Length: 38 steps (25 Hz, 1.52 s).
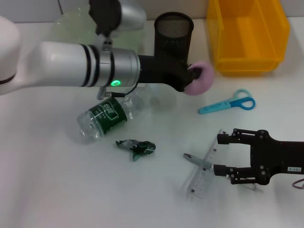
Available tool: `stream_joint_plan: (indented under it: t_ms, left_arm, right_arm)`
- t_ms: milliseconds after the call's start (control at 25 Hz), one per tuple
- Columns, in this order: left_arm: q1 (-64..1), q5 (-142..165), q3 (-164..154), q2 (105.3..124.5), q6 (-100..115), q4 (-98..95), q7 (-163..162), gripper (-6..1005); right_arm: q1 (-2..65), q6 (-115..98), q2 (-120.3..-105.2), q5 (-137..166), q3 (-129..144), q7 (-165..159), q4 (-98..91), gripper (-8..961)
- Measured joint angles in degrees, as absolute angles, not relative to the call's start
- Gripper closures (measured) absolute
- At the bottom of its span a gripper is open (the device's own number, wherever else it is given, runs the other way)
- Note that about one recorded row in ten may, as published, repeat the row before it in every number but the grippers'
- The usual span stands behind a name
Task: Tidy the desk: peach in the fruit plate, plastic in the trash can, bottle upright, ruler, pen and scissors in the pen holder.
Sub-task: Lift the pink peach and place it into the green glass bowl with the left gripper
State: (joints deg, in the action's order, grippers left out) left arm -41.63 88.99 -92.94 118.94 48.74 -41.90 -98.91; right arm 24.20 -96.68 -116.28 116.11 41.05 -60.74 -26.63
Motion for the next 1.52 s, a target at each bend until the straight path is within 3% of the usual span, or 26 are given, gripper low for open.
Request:
stream_joint_plan:
  t_ms: [520,1120,1520]
  left_arm:
    - [-35.5,71.2,-77.3,118.76,63.0,-35.5,-84.6,954]
    - [-35.6,40.2,-74.0,119.18,62.5,-13.9,-50.6,953]
    - [-38.9,32.6,-74.3,119.18,56.1,-7.3,-33.2,956]
  right_arm:
    - [24.2,-96.7,-116.37,116.1,41.0,-61.0,-26.6,152]
    - [24.2,-96.7,-116.63,116.1,41.0,-60.8,-26.6,153]
    - [24.4,-96.7,-116.68,116.1,41.0,-60.8,-26.6,153]
